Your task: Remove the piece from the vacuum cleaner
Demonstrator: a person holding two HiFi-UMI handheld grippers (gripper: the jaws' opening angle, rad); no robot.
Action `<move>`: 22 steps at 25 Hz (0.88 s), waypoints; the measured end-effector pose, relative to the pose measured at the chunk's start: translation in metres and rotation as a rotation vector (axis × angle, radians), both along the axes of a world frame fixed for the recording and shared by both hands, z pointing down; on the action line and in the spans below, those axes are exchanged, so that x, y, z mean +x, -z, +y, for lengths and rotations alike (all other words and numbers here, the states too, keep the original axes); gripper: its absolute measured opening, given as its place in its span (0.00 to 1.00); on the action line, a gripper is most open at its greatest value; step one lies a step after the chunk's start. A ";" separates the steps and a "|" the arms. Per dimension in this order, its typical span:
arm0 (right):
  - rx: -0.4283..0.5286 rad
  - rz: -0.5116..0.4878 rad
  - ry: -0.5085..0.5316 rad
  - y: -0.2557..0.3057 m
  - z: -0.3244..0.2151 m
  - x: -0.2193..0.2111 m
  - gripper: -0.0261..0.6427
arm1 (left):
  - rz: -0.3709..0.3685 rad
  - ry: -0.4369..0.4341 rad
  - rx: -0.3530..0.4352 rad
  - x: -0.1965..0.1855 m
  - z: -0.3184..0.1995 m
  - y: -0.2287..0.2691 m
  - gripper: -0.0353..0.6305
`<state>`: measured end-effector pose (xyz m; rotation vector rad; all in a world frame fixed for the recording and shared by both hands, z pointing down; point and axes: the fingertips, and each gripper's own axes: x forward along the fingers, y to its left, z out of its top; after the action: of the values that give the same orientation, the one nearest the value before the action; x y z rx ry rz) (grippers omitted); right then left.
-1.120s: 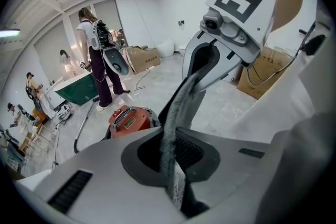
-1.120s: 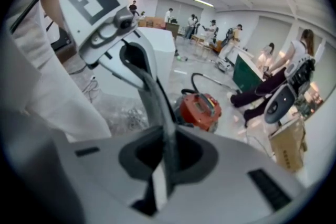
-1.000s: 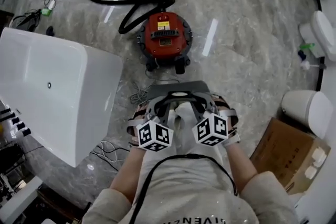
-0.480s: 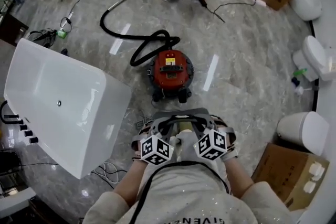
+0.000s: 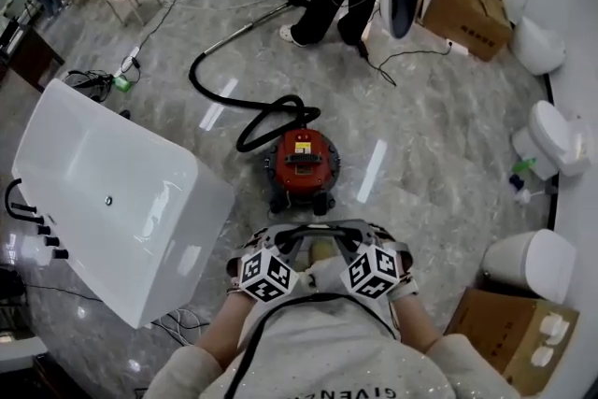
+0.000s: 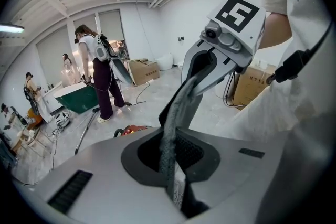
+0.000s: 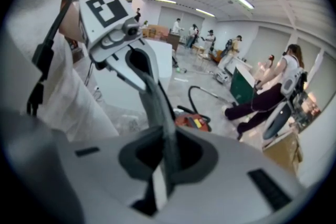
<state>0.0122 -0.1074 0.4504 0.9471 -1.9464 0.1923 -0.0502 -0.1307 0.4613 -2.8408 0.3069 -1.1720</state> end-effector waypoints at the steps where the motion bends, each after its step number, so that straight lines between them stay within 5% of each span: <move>1: -0.003 -0.007 0.004 0.004 0.000 0.001 0.10 | 0.003 0.000 -0.002 0.001 0.000 0.004 0.11; 17: -0.015 -0.022 0.037 0.049 -0.006 0.013 0.10 | 0.020 -0.011 -0.028 0.016 -0.010 0.049 0.11; 22: -0.024 -0.027 0.040 0.056 -0.010 0.014 0.09 | 0.055 0.018 -0.109 0.015 -0.009 0.054 0.11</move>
<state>0.0263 -0.1169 0.3948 0.8933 -1.9819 0.2060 -0.0347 -0.1393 0.4077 -2.9744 0.2802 -1.1489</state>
